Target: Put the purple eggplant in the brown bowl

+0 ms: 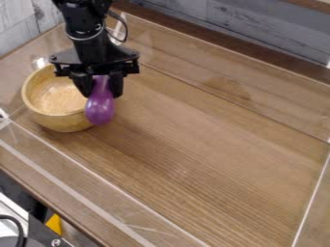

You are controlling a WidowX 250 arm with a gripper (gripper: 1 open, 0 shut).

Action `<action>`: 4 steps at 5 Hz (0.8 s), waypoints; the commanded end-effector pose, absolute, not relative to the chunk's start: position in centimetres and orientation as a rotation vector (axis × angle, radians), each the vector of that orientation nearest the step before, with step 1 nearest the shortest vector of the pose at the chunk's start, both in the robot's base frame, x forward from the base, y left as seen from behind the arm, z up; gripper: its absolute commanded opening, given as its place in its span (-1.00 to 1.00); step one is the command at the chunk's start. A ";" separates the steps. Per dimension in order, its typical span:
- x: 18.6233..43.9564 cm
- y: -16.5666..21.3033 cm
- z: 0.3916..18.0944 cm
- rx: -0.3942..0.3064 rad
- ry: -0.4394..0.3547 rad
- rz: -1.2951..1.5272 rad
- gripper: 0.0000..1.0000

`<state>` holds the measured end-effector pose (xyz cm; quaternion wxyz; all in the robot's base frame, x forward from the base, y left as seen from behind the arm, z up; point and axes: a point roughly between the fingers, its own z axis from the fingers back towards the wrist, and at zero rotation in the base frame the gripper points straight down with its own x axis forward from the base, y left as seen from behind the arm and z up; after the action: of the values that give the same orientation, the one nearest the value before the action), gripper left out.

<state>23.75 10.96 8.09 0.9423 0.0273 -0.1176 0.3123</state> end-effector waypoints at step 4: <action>25.1 14.3 8.8 0.130 -0.310 0.653 -1.00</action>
<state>24.38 13.60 7.56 0.9383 0.0589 -0.1291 0.3155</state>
